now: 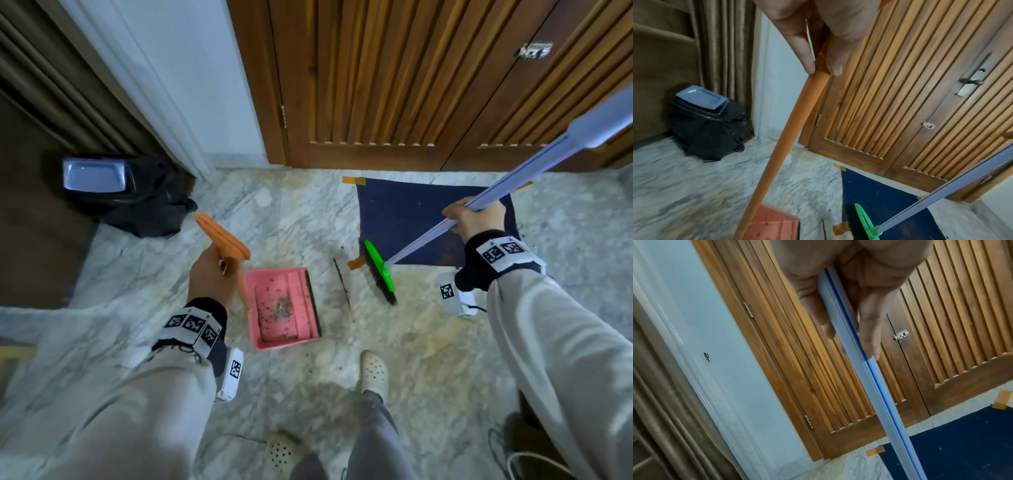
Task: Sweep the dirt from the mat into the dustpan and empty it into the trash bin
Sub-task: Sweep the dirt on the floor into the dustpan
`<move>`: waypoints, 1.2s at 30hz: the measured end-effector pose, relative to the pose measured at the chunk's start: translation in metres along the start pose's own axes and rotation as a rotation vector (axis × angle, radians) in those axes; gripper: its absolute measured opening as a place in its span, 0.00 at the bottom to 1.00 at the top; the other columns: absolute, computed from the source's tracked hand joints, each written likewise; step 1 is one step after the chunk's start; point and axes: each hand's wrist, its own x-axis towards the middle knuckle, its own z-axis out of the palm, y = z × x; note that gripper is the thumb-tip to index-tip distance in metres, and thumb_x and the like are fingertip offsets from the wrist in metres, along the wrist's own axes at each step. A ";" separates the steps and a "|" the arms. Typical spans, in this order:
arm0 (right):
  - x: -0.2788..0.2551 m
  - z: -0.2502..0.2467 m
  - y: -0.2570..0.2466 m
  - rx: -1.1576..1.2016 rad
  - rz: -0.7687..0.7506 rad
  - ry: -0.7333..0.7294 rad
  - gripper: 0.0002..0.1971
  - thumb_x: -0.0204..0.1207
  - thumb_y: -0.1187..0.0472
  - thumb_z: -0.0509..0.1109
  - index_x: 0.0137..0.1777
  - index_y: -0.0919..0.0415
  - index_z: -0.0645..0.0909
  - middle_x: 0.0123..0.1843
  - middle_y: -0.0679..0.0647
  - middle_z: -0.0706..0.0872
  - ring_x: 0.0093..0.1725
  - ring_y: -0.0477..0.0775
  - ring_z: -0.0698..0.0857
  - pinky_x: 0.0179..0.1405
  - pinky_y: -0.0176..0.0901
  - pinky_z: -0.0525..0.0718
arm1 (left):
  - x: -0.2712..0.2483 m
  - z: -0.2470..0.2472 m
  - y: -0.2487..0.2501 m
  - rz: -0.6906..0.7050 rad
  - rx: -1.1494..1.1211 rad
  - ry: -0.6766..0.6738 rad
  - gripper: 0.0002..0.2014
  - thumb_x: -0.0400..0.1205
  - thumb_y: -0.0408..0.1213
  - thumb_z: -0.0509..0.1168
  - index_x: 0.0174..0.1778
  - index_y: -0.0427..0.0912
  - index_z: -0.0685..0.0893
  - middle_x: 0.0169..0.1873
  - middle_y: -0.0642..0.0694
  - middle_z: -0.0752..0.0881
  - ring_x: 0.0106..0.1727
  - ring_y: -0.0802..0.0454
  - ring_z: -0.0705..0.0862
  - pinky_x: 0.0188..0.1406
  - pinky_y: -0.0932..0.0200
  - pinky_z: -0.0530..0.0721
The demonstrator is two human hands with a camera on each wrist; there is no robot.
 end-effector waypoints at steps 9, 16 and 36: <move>-0.005 0.042 0.013 -0.072 0.061 -0.009 0.06 0.65 0.67 0.68 0.33 0.72 0.83 0.30 0.61 0.80 0.32 0.59 0.77 0.34 0.53 0.82 | 0.037 0.016 0.002 -0.067 0.037 -0.085 0.08 0.80 0.27 0.59 0.53 0.30 0.80 0.53 0.32 0.84 0.56 0.36 0.81 0.47 0.56 0.71; -0.028 0.117 0.042 -0.116 0.104 -0.253 0.06 0.70 0.63 0.70 0.38 0.65 0.86 0.42 0.68 0.87 0.45 0.68 0.85 0.45 0.56 0.82 | 0.069 0.022 0.000 -0.056 0.065 -0.099 0.08 0.79 0.26 0.59 0.52 0.30 0.80 0.51 0.31 0.84 0.52 0.36 0.82 0.44 0.56 0.70; 0.034 0.051 -0.029 -0.058 -0.057 -0.085 0.05 0.67 0.67 0.71 0.36 0.69 0.86 0.30 0.60 0.83 0.29 0.51 0.83 0.38 0.49 0.85 | 0.076 -0.009 -0.034 -0.127 0.047 0.024 0.09 0.79 0.27 0.61 0.53 0.37 0.81 0.51 0.34 0.85 0.52 0.37 0.83 0.51 0.50 0.79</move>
